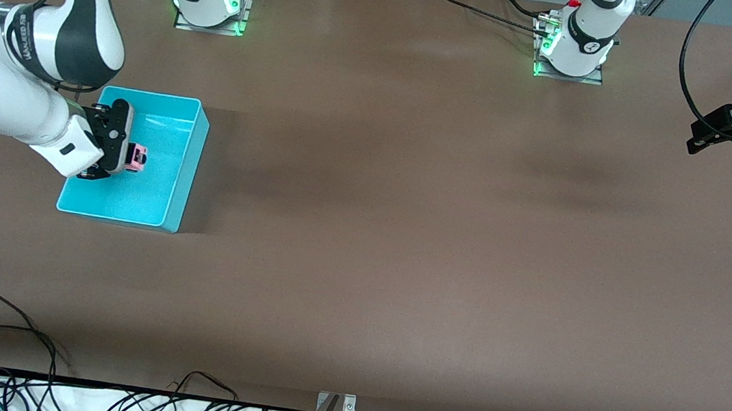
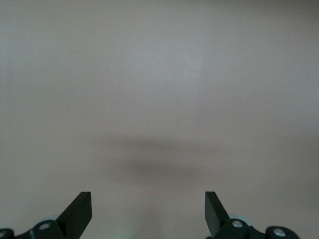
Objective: Wind and store pink jeep toy
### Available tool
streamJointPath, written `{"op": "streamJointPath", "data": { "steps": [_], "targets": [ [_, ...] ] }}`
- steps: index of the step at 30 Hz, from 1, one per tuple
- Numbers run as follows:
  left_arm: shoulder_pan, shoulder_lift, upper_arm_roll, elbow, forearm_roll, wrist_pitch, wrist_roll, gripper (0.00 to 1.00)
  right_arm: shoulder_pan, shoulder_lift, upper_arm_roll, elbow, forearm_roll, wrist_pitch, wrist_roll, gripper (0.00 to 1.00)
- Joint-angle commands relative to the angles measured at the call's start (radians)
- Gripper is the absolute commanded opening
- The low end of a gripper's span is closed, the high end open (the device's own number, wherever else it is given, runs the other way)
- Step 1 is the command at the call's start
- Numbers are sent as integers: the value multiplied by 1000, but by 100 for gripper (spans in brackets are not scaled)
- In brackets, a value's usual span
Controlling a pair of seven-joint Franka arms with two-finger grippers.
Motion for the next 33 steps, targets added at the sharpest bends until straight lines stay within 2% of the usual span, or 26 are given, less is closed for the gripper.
{"op": "streamJointPath", "data": {
  "steps": [1,6,13,19,28,30,32,33],
  "targets": [
    [0,-2,3,-4,-15,1,-5,100,3,-74,-48,-217,39,170,-74,15],
    [0,1,3,-4,-15,1,-3,100,3,-102,-68,-375,40,333,-75,15],
    [-3,-1,0,-2,-15,1,-5,100,2,-79,-68,-489,40,505,-91,16],
    [-4,-2,-2,-2,-15,1,-5,100,2,-51,-68,-523,46,548,-103,21],
    [-3,-1,-2,13,-15,1,-3,100,2,-23,-68,-535,69,572,-126,23],
    [-3,-1,-2,18,-15,1,0,100,2,-23,-68,-536,69,572,-126,32],
    [-3,-1,-2,18,-15,1,0,100,2,-23,-68,-535,74,571,-126,34],
    [-1,-1,-2,19,-15,1,0,100,2,-23,-66,-535,75,571,-126,44]
  ]
}}
